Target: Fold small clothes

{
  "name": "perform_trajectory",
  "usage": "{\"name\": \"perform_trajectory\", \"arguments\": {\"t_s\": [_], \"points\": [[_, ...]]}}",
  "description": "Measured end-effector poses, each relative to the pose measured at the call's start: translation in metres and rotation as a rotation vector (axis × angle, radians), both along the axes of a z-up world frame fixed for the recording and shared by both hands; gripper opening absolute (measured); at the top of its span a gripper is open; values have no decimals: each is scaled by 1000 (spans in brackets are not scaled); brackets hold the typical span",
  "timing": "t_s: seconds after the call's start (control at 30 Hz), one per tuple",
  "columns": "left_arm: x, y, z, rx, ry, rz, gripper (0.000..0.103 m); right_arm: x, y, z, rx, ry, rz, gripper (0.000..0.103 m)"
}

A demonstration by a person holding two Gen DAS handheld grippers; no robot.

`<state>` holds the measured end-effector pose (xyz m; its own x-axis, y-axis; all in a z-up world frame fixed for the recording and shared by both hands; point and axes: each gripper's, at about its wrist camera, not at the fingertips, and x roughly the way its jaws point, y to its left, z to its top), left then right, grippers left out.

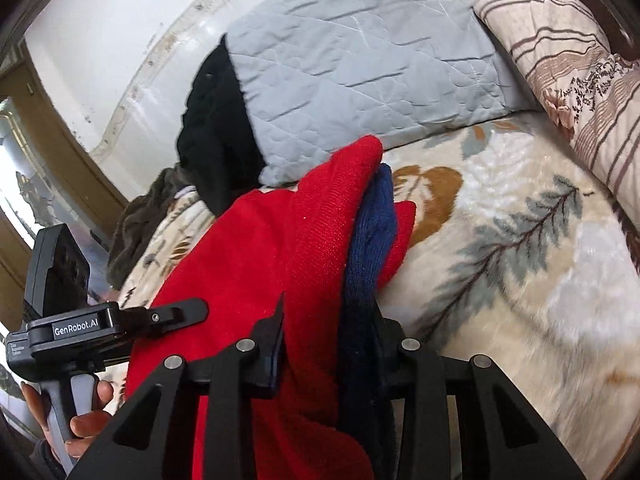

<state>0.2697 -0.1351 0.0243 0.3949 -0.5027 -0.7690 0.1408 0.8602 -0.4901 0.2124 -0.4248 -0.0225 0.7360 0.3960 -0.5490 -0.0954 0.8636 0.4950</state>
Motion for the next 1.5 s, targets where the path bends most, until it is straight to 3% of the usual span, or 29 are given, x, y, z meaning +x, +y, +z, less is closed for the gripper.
{"name": "perform_trajectory", "arguments": {"t_s": [0.17,0.43,0.53,0.63,0.67,0.73,0.77,0.87,0.97,1.03,1.1,1.17,1.27,1.4,1.5], "points": [[-32,28,16,22,-33,16,49,-25,28,9,41,-21,21,33],[-74,81,13,12,-9,62,49,-58,75,12,53,-15,95,33],[-87,96,-3,20,11,60,53,-69,88,3,67,-1,116,33],[-87,109,-42,52,106,66,60,-68,96,-25,60,76,109,36],[-89,116,-50,-2,102,72,69,-67,99,-40,25,121,82,43],[-91,128,-53,-70,117,82,70,-67,94,-44,72,130,48,45],[-91,134,-49,-93,114,89,69,-68,89,-40,105,117,30,45],[-87,143,-30,-118,30,108,66,-74,79,-17,48,10,-66,48],[-80,136,-15,-71,-79,109,66,-67,84,-1,23,-90,-36,44],[-78,127,-15,4,-144,94,66,-59,96,2,-20,-122,28,30],[-73,109,-24,146,-170,59,67,-46,111,-7,-86,-75,71,19],[-64,99,-39,214,-140,16,71,-35,118,-23,-135,9,66,12],[-54,105,-52,180,-91,43,86,-31,110,-33,-100,42,51,10],[-45,120,-62,67,-14,61,88,-36,111,-32,-113,33,57,10],[-54,126,-49,71,-51,79,87,-49,108,-23,-105,0,66,16]]}}
